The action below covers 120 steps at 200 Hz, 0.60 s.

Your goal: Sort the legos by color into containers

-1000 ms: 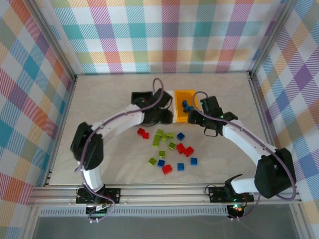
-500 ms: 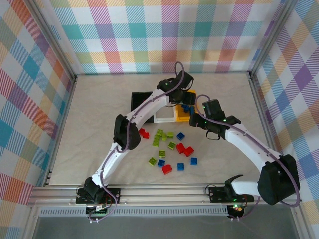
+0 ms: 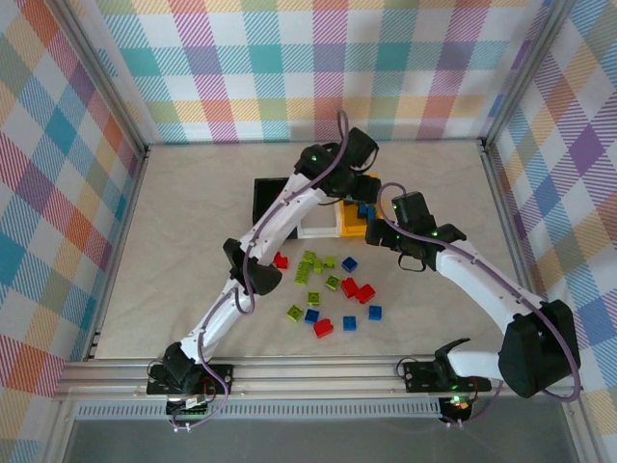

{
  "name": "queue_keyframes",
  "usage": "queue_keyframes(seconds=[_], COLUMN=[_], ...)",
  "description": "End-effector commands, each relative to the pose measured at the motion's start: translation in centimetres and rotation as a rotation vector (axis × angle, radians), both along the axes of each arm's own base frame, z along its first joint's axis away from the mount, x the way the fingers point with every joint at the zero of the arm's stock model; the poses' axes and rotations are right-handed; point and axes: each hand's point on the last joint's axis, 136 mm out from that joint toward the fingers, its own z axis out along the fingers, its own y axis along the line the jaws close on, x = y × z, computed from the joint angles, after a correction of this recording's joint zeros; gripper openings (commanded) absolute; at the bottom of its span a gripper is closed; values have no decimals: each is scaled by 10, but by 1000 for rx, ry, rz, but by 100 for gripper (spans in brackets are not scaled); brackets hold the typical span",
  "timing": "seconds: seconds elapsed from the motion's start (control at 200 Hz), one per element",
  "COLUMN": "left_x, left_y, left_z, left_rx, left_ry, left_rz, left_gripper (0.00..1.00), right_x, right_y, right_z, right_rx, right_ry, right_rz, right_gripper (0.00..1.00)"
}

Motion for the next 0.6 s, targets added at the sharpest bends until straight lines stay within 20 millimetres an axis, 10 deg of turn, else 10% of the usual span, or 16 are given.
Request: queue_keyframes(seconds=[0.0,0.24,0.47,0.595], left_x=[-21,-30,-63,-93], left_y=[1,19,68,97], left_z=[23,25,67,52], left_rx=[17,57,115,144], left_ry=[-36,25,-12,35], left_rz=[-41,-32,-44,-50], left_gripper=[76,77,82,87], right_x=[2,1,2,4], right_y=[2,1,4,6], right_z=[-4,-3,-3,-3], right_rx=[18,7,24,31], right_ry=[5,-1,-10,-11], right_rz=[4,9,16,23], right_gripper=[85,86,86,86])
